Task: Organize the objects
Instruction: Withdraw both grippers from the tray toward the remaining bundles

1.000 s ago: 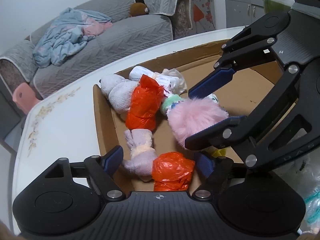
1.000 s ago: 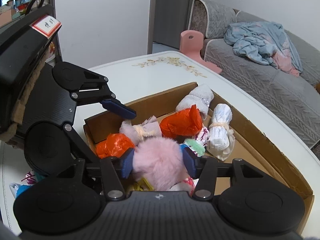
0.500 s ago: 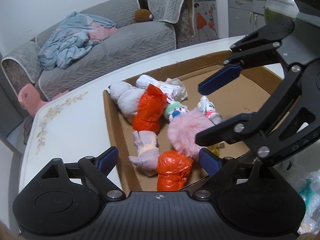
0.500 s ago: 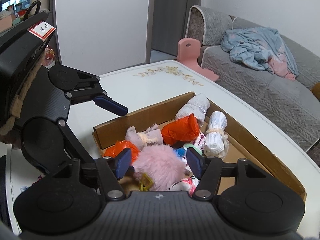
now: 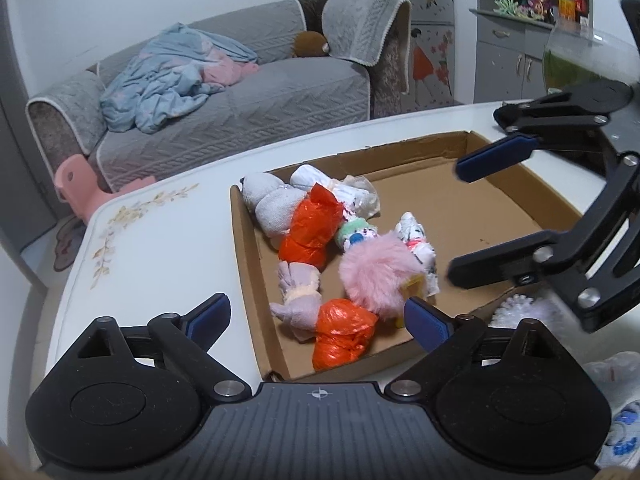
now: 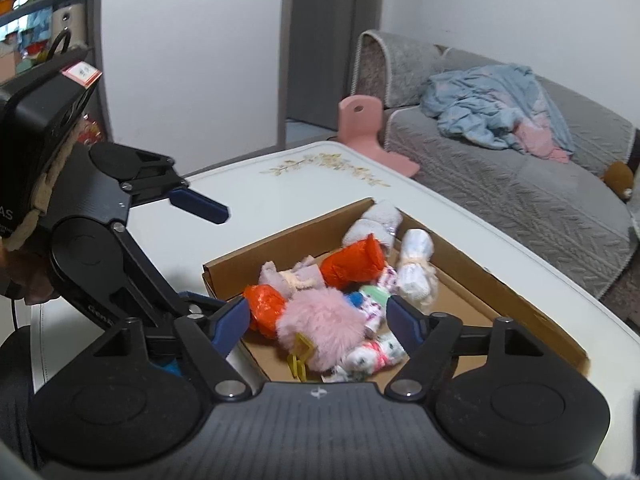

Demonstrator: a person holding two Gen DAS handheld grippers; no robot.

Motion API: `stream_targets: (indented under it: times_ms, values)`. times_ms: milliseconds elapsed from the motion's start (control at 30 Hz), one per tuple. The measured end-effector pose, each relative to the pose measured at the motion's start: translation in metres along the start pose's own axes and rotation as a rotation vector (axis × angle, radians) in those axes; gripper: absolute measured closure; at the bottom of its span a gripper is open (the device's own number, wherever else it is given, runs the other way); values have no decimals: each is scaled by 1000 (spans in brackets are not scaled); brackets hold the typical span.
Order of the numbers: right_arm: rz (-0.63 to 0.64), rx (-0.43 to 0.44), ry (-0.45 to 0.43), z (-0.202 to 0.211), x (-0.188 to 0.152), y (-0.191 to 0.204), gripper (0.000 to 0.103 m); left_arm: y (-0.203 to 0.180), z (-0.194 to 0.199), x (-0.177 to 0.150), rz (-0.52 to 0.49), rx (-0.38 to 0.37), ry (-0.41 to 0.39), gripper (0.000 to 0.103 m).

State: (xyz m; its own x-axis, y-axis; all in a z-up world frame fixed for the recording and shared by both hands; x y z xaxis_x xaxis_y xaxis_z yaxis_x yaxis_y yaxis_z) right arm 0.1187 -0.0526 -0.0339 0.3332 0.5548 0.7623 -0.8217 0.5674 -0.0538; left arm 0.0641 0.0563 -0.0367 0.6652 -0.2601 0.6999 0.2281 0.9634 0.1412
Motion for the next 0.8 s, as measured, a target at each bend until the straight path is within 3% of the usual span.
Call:
stream_targets:
  times_ms: [467,800]
  values:
    - [-102,-75,-70,59,-32,-8,15,-7,47,-38,104,7,-45,5]
    - [-259,-90,-54,62,-70,1,6,3,52,-92,264,17,4,3]
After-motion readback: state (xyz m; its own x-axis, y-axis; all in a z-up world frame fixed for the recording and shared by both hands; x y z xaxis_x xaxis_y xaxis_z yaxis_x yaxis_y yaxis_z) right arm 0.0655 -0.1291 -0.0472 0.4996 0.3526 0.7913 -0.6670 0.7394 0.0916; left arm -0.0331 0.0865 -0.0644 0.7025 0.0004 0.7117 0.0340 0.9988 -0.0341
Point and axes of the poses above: each gripper's, at about its wrist camera, not at the fingertips, and z roughly against the way its jaws point, y to its left, x to its top, the point moved 4 cm from there along -z, roughly the way its jaws point, and after that the axes turned 2 degrees about y, right-handed, at the moved point
